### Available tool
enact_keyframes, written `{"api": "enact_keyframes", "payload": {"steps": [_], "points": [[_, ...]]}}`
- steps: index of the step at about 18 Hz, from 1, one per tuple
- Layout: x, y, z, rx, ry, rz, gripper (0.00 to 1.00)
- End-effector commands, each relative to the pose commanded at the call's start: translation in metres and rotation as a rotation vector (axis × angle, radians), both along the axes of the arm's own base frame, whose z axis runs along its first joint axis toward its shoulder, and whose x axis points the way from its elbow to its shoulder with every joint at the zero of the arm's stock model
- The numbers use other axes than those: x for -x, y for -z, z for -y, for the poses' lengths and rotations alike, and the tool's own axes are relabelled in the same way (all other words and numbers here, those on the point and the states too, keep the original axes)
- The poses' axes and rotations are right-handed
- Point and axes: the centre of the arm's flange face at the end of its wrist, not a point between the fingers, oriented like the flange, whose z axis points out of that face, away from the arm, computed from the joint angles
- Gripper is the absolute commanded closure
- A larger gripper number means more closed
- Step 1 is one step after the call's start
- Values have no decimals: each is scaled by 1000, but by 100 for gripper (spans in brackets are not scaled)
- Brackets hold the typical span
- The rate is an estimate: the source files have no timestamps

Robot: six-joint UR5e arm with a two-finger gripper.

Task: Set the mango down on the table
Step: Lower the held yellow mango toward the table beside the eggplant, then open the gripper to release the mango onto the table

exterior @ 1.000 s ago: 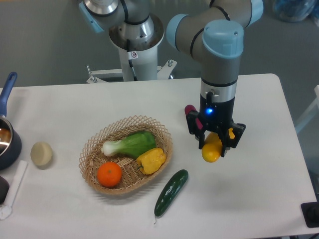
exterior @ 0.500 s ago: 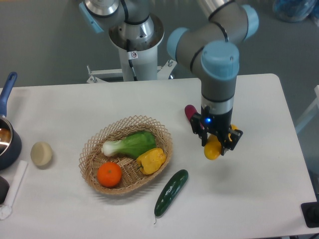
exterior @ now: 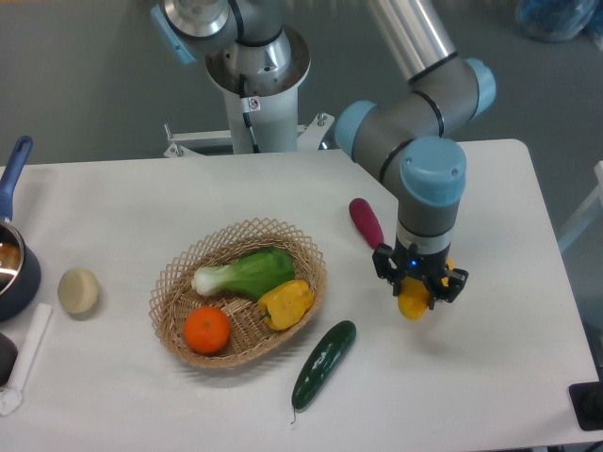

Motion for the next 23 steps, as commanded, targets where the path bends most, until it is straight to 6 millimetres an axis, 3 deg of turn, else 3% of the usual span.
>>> {"api": "enact_keyframes", "payload": {"steps": [10,15,16,20,21,23], "points": [[3,28,-4,13,-44,40,45],[5,29,-7,10,-34,39,7],[9,25,-9,4,-34,29,0],[17,0,-18,-22,-35,-14,0],[17,-16,-24,-36,-31,-39,0],[21,-66,-32,-81,-42,-117,0]]}}
